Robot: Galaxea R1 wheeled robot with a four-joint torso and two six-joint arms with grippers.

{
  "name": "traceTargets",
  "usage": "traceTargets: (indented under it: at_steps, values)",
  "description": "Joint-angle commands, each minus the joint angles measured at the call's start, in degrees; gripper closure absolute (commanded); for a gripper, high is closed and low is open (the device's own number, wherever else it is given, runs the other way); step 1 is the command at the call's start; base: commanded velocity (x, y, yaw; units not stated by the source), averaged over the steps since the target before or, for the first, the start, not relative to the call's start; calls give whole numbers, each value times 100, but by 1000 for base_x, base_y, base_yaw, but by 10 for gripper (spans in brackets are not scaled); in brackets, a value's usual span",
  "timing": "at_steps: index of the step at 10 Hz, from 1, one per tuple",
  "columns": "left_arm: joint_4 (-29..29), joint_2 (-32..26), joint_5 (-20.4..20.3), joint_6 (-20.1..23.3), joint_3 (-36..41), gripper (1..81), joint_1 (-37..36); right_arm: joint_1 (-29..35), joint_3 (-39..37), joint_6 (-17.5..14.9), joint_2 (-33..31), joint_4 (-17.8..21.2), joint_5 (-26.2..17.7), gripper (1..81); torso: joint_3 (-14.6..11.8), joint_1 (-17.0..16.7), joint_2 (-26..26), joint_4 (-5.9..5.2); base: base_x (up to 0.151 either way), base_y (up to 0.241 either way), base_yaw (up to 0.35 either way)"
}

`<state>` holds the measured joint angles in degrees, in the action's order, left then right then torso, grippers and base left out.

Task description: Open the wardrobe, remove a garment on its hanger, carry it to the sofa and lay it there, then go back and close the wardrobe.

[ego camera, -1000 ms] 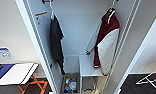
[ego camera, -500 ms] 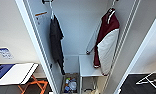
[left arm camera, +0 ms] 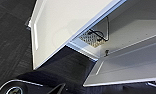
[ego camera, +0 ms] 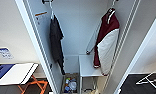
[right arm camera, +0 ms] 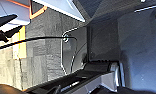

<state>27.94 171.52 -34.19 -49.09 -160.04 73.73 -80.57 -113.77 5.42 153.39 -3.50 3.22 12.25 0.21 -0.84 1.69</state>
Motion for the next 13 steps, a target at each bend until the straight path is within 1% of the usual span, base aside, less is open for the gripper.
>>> traceTargets:
  at_steps: [1, 3, 5, 7, 8, 10, 11, 12, 13]
  values:
    - [1179, -302, -52, 32, 629, 10, -512, 247, -38, -24, 88, -10, -357, 10, 0, 0, 2, 0, 0, 0, 0]
    - [1214, -241, -17, -268, 895, 10, -881, 256, -56, -24, 115, -10, -357, 10, 0, 0, 0, 0, 0, 0, 0]
    - [1136, -57, 27, -294, 904, 10, -1215, 273, -65, -15, 115, 7, -357, 10, 0, 0, 2, 0, 0, 0, 0]
    - [1117, 101, 36, -496, 860, 10, -1399, 273, -74, -15, 115, 25, -357, 10, 0, 2, 2, 0, 0, 0, 0]
    - [961, 224, 149, -497, 747, 10, -1487, 282, -74, -15, 115, 25, -357, 10, 0, 2, 2, 0, 0, 0, 0]
    - [-34, 673, 159, -443, -10, 10, -1637, 308, -38, -15, 106, 42, -357, 10, 0, 2, 2, 0, 0, 0, 0]
    - [-544, 981, 150, -443, -564, 10, -1743, 308, -21, -15, 98, 42, -357, 10, 0, 2, 2, 0, 0, 0, 0]
    - [-1039, 1165, 141, -443, -948, 10, -1866, 308, -4, -15, 89, 42, -357, 10, 0, 2, 2, 0, 0, 0, 0]
    - [-1446, 1209, 124, -435, -1056, 10, -1971, 308, 6, -15, 80, 42, -357, 10, 0, 2, 2, 0, 0, 0, 0]
